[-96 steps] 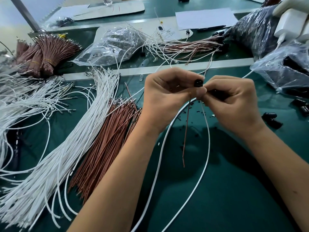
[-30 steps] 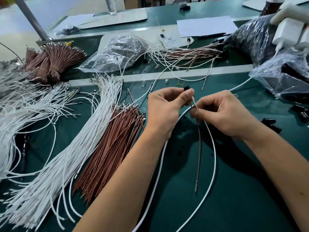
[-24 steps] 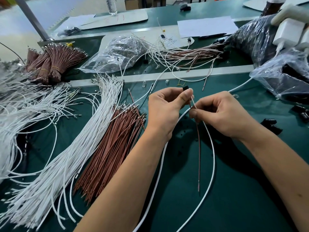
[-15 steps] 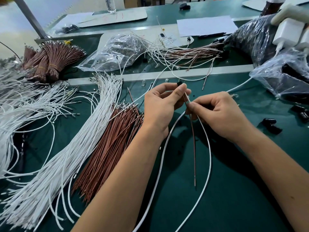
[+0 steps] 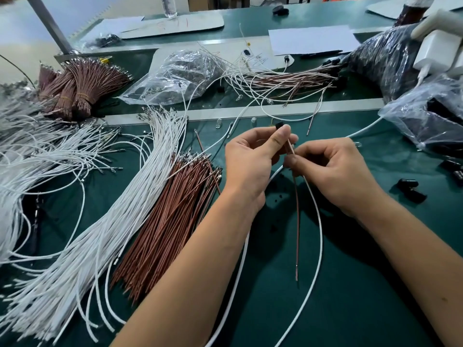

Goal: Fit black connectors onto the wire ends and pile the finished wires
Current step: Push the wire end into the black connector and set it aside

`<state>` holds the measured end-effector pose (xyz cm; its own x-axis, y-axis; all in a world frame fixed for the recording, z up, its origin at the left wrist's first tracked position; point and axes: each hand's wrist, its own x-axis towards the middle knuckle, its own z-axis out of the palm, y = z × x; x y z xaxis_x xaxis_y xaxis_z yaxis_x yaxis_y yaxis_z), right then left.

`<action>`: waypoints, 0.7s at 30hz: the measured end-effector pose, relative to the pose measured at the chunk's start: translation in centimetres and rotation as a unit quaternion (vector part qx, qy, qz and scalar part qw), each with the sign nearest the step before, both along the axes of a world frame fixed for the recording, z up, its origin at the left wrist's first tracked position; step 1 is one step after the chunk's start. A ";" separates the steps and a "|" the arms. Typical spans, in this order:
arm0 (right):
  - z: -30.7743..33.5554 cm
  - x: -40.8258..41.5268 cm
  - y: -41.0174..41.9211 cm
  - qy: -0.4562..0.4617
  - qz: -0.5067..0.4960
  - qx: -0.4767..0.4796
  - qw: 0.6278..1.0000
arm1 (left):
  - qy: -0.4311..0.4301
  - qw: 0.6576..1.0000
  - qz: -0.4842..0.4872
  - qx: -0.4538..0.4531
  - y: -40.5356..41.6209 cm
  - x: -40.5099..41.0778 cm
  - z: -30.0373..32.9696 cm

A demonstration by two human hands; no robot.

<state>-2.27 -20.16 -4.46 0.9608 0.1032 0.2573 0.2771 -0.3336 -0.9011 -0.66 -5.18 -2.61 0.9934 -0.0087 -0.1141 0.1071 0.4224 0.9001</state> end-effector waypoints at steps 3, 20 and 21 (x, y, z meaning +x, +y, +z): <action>-0.1 0.1 -0.1 0.002 0.003 -0.022 1.000 | -0.013 1.000 0.017 0.009 0.0 0.0 -0.3; 3.3 12.9 4.7 -0.086 0.030 -0.442 0.893 | -0.059 0.978 0.129 0.152 1.8 1.8 -1.3; 3.3 13.3 5.1 -0.094 0.047 -0.463 0.880 | -0.059 0.977 0.131 0.157 1.9 2.0 -1.4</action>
<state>11.06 -15.06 -1.14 0.8861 0.4290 0.1755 0.4581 -0.8681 -0.1909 1.30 -3.25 -3.97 0.9632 0.2648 0.0456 -0.0804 0.1221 0.9893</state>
